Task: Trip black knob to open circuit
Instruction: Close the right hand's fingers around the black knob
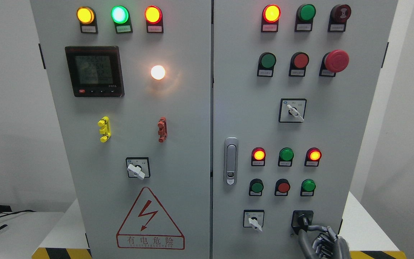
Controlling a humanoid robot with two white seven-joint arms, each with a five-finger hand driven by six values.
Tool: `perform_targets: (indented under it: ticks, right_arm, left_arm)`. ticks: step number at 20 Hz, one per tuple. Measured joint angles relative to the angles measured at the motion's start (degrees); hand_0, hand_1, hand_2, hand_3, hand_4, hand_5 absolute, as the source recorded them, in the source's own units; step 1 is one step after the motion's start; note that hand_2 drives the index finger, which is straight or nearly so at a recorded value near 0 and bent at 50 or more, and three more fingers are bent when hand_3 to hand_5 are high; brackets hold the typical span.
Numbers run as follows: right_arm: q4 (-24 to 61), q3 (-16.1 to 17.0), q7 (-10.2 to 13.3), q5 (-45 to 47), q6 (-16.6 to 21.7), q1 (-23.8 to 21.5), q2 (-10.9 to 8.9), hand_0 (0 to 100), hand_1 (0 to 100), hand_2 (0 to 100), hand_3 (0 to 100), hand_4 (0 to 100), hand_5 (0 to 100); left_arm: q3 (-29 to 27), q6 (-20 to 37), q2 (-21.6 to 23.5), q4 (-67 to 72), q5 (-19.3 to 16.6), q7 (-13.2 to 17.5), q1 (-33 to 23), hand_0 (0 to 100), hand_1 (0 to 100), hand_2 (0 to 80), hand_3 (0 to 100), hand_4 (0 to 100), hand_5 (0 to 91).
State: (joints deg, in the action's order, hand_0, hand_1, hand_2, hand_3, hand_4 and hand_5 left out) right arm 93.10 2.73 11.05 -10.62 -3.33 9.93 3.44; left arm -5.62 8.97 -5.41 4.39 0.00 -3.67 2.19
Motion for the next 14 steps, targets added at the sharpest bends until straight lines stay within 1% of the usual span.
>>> perform_targets:
  ticks: [14]
  right_arm:
    - [-0.1, -0.2, 0.0, 0.0, 0.0, 0.1, 0.05, 37, 64, 51, 92, 99, 100]
  left_arm:
    - [0.0, 0.0, 0.0, 0.0, 0.0, 0.0, 0.0, 12, 39, 0.0, 0, 0, 0.0]
